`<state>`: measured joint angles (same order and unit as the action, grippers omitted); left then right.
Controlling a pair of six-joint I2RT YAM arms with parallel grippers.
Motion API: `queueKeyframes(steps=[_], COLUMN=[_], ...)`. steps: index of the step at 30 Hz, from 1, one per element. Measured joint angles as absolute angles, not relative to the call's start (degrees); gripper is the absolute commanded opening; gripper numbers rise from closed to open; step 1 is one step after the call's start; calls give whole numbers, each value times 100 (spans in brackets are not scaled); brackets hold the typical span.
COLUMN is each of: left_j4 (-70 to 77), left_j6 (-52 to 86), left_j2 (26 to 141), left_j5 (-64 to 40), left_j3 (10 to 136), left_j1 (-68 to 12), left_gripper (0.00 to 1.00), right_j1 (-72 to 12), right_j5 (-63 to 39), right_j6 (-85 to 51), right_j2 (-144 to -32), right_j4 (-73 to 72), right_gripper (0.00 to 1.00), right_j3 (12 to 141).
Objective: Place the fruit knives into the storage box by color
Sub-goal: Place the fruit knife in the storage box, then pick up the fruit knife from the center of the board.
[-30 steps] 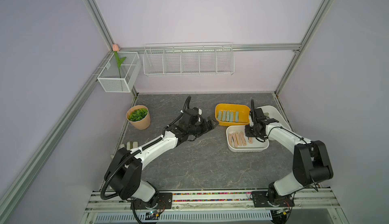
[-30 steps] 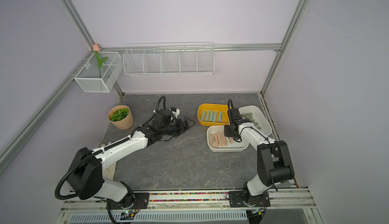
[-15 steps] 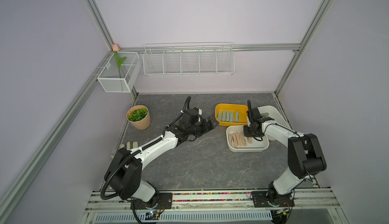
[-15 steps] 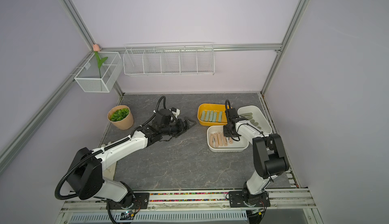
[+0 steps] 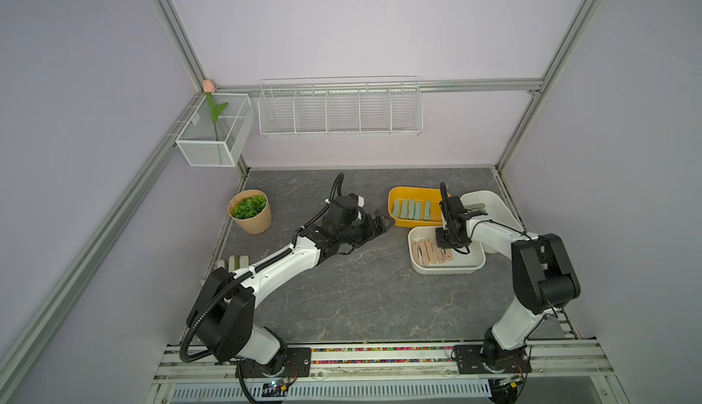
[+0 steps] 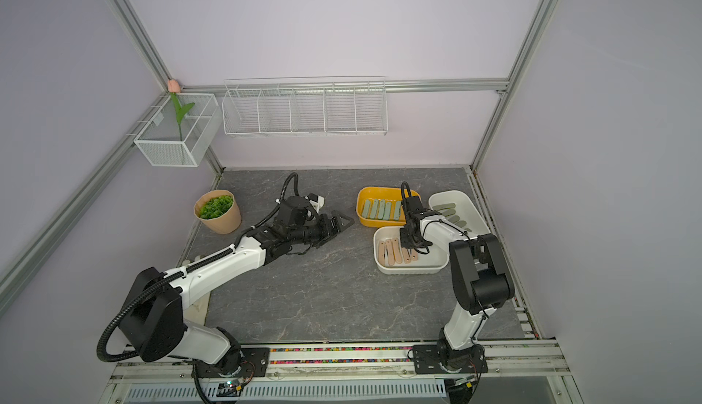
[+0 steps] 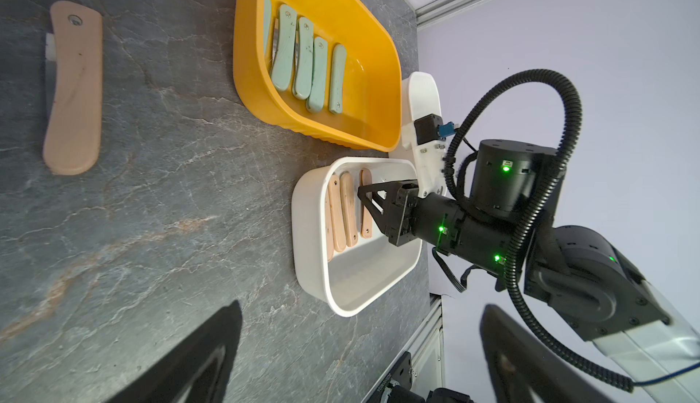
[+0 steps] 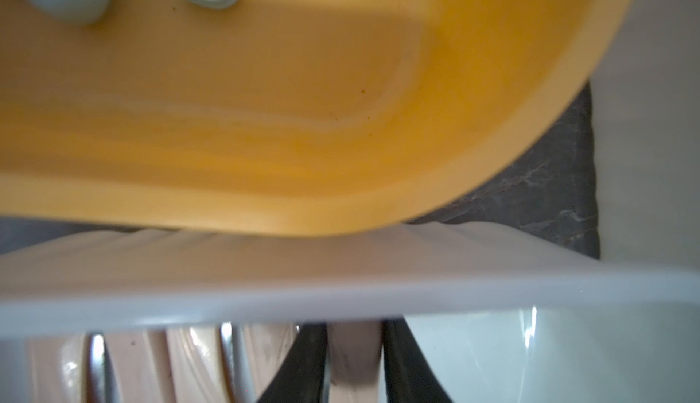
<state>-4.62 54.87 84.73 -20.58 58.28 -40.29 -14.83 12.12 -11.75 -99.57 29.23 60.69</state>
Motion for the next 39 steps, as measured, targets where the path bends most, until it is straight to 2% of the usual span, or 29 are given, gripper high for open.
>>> queueKeyframes(steps=[10,20,26,31,39], left_j4=[-504,-637,-768,-895,-1236], left_j6=[5485,5419,5378,5306,5087], left_j2=[8283,7920,7391,6794,6285], left_j5=[-2038,-1979,-2086,-2279,-2832], left_j3=[5822,5507,4971,4630,4375], left_j1=[-4029,-3896,-3267,-2602,-1476], left_gripper=[99,99,99,99,99], right_j1=[-1483,-1577,-2233,-3026,-4132], right_j5=[1155,458,283,364,768], right_j6=[-1223,-1621,-1916,-2134,-2383], right_j2=[-9644,-8355,-8274,-8801,-10879], right_j4=[3037,3253,3358,3505,3986], right_gripper=[38,68,75,76,77], right_j3=[6082,6248,6646,7428,9467])
